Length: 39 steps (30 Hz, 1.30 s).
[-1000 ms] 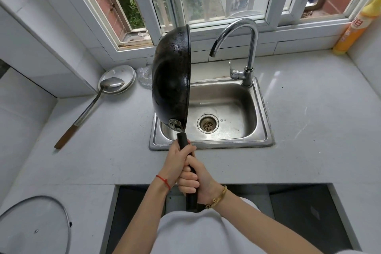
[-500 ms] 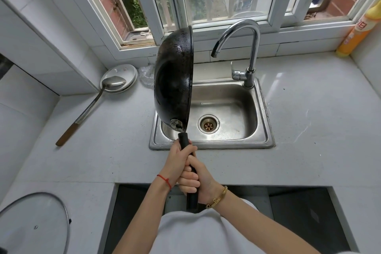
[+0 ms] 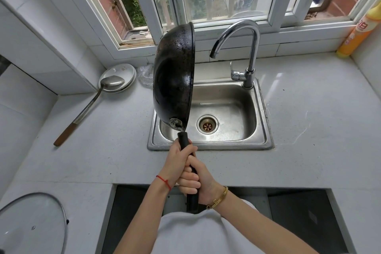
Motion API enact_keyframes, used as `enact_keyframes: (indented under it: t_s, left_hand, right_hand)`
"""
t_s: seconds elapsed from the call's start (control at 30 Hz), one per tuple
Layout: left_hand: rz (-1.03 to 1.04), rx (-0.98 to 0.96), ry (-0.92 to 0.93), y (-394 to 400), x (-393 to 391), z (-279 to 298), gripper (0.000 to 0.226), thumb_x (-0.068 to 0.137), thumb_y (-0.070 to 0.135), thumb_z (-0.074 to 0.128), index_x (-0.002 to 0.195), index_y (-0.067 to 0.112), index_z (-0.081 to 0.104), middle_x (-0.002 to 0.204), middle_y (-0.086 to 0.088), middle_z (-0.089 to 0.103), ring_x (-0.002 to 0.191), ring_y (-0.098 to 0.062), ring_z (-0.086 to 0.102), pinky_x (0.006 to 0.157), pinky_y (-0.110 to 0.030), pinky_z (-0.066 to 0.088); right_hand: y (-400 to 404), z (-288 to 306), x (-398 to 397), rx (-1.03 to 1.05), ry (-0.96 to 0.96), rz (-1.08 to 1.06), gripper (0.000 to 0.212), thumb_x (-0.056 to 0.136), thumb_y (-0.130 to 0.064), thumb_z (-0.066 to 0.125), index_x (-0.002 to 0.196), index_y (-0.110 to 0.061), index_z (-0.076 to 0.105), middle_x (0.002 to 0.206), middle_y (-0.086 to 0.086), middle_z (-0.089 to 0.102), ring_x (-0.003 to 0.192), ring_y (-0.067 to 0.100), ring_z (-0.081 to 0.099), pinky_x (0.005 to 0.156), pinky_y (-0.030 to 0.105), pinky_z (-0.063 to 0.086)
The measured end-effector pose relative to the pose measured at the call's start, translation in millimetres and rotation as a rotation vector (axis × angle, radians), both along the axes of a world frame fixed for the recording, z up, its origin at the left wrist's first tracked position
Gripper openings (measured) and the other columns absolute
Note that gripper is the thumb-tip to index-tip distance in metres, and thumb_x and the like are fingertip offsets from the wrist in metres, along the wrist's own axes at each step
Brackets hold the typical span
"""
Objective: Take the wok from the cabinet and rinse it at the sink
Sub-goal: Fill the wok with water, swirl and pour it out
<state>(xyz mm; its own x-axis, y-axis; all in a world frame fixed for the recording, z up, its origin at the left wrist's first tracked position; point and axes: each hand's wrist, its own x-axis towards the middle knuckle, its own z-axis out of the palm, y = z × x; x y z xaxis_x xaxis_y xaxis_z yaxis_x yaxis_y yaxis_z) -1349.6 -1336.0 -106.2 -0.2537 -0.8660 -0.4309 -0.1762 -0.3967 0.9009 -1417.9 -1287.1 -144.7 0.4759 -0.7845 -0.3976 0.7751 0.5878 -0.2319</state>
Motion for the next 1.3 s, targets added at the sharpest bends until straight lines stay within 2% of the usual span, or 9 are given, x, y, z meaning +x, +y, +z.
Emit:
enact_keyframes:
  t_s: [0.27, 0.37, 0.5, 0.7, 0.83, 0.97, 1.2, 1.3]
  left_hand:
    - [-0.003, 0.012, 0.0, -2, -4, -2, 0.01, 0.089, 0.013, 0.061, 0.091, 0.01, 0.051, 0.069, -0.002, 0.049, 0.061, -0.011, 0.048, 0.061, -0.025, 0.046]
    - [-0.01, 0.044, -0.023, -1, -6, -6, 0.011, 0.088, 0.014, 0.061, 0.088, 0.013, 0.05, 0.066, 0.001, 0.048, 0.056, -0.008, 0.046, 0.058, -0.024, 0.044]
    - [-0.003, 0.072, -0.018, -1, -9, -7, 0.013, 0.088, 0.013, 0.061, 0.084, 0.015, 0.049, 0.064, 0.003, 0.045, 0.049, -0.004, 0.042, 0.053, -0.02, 0.041]
    - [0.003, 0.039, 0.023, 2, -12, -3, 0.011, 0.089, 0.01, 0.06, 0.089, 0.012, 0.05, 0.069, 0.0, 0.046, 0.06, -0.009, 0.045, 0.062, -0.024, 0.044]
    - [0.009, 0.039, 0.023, 1, -14, -4, 0.01, 0.089, 0.01, 0.06, 0.093, 0.01, 0.051, 0.073, -0.003, 0.048, 0.065, -0.012, 0.047, 0.067, -0.027, 0.045]
    - [-0.004, 0.079, 0.032, 8, -16, -6, 0.01, 0.089, 0.01, 0.059, 0.092, 0.009, 0.049, 0.069, -0.001, 0.048, 0.059, -0.009, 0.047, 0.059, -0.021, 0.046]
    - [0.0, 0.065, 0.032, 9, -19, -9, 0.01, 0.089, 0.011, 0.06, 0.09, 0.011, 0.05, 0.07, -0.001, 0.048, 0.06, -0.009, 0.046, 0.061, -0.022, 0.045]
    - [-0.001, 0.072, 0.036, 8, -21, -13, 0.01, 0.089, 0.01, 0.059, 0.089, 0.011, 0.05, 0.069, -0.001, 0.047, 0.06, -0.009, 0.046, 0.062, -0.024, 0.045]
  right_hand:
    - [-2, -1, -5, 0.002, 0.003, 0.012, 0.049, 0.087, -0.031, 0.051, 0.04, -0.02, 0.039, 0.029, -0.007, 0.035, 0.02, 0.004, 0.033, 0.024, 0.013, 0.026]
    - [-2, -5, -7, 0.037, -0.017, 0.009, 0.053, 0.094, -0.031, 0.046, 0.042, -0.019, 0.038, 0.029, -0.007, 0.035, 0.02, 0.005, 0.034, 0.024, 0.013, 0.026]
    - [0, -7, -10, 0.068, -0.012, 0.006, 0.053, 0.094, -0.031, 0.047, 0.042, -0.019, 0.039, 0.029, -0.007, 0.035, 0.02, 0.005, 0.034, 0.024, 0.013, 0.026]
    - [0, -1, -17, 0.039, 0.031, 0.046, 0.057, 0.096, -0.029, 0.039, 0.04, -0.02, 0.037, 0.028, -0.007, 0.034, 0.02, 0.005, 0.032, 0.025, 0.012, 0.023]
    - [1, -4, -19, 0.047, 0.03, 0.038, 0.056, 0.095, -0.03, 0.042, 0.041, -0.02, 0.036, 0.029, -0.006, 0.034, 0.02, 0.005, 0.033, 0.025, 0.013, 0.024]
    - [5, -6, -20, 0.065, 0.026, 0.039, 0.046, 0.081, -0.027, 0.054, 0.041, -0.02, 0.033, 0.029, -0.006, 0.032, 0.019, 0.006, 0.031, 0.024, 0.013, 0.025]
    - [7, -1, -25, 0.049, 0.04, 0.064, 0.045, 0.08, -0.025, 0.051, 0.039, -0.02, 0.033, 0.028, -0.006, 0.031, 0.019, 0.005, 0.03, 0.024, 0.012, 0.023]
    - [8, -3, -28, 0.047, 0.055, 0.077, 0.048, 0.085, -0.024, 0.048, 0.041, -0.021, 0.032, 0.029, -0.007, 0.032, 0.02, 0.005, 0.03, 0.025, 0.012, 0.023]
